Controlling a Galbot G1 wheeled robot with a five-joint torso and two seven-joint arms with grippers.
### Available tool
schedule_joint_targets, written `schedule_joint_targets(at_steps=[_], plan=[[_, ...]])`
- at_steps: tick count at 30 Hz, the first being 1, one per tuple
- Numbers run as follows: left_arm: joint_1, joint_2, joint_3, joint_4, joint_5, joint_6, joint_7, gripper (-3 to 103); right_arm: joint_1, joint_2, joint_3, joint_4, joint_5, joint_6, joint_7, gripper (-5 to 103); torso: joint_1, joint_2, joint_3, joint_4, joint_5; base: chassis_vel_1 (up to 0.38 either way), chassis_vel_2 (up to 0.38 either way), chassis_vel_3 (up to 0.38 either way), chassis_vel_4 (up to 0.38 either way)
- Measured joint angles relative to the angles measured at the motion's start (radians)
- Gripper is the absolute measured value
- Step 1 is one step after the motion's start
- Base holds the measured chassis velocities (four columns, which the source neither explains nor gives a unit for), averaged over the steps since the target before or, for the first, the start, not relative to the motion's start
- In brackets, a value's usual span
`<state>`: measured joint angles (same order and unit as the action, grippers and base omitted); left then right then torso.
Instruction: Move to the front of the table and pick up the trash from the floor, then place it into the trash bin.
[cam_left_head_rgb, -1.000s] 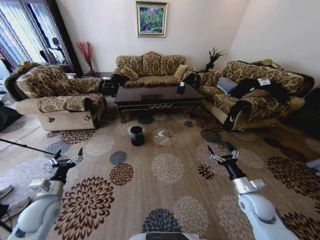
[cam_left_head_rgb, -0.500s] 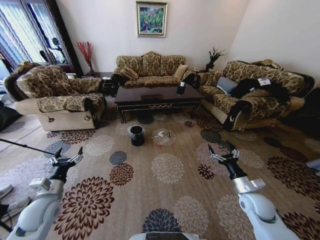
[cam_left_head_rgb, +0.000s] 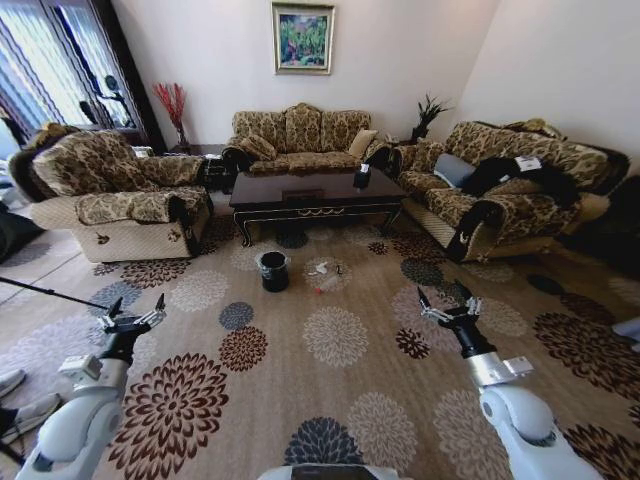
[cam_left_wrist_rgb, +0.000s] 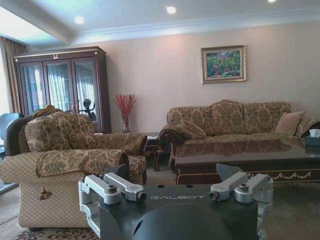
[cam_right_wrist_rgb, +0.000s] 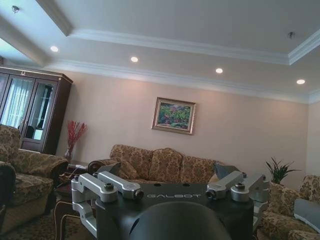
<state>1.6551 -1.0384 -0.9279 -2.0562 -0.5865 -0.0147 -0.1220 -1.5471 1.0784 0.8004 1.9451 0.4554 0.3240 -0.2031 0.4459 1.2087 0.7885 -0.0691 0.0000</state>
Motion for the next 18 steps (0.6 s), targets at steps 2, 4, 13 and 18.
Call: schedule_joint_targets(at_steps=[2, 4, 13, 18], plan=[[0.001, 0.000, 0.000, -0.005, -0.004, 0.016, -0.001, 102, 0.001, 0.000, -0.001, 0.000, 0.003, 0.000, 0.000, 100, 0.000, 0.000, 0.000, 0.0000, 0.0000, 0.000, 0.000, 0.000, 0.000], [0.003, -0.001, -0.001, -0.009, -0.013, 0.038, -0.001, 98, 0.001, 0.000, -0.002, 0.000, 0.006, 0.000, 0.000, 100, -0.002, -0.003, -0.001, 0.0000, 0.0000, 0.000, 0.000, 0.000, 0.000], [0.003, -0.006, 0.001, -0.019, -0.053, 0.056, 0.019, 97, -0.004, 0.004, 0.001, 0.001, 0.010, 0.001, 0.000, 100, -0.019, -0.042, -0.023, 0.0000, 0.0000, 0.000, 0.000, 0.000, 0.000], [0.004, -0.006, 0.002, -0.020, -0.043, 0.064, 0.020, 99, -0.013, 0.011, 0.005, 0.006, 0.010, 0.005, -0.001, 100, -0.032, -0.072, -0.040, 0.0000, 0.0000, 0.000, 0.000, 0.000, 0.000]])
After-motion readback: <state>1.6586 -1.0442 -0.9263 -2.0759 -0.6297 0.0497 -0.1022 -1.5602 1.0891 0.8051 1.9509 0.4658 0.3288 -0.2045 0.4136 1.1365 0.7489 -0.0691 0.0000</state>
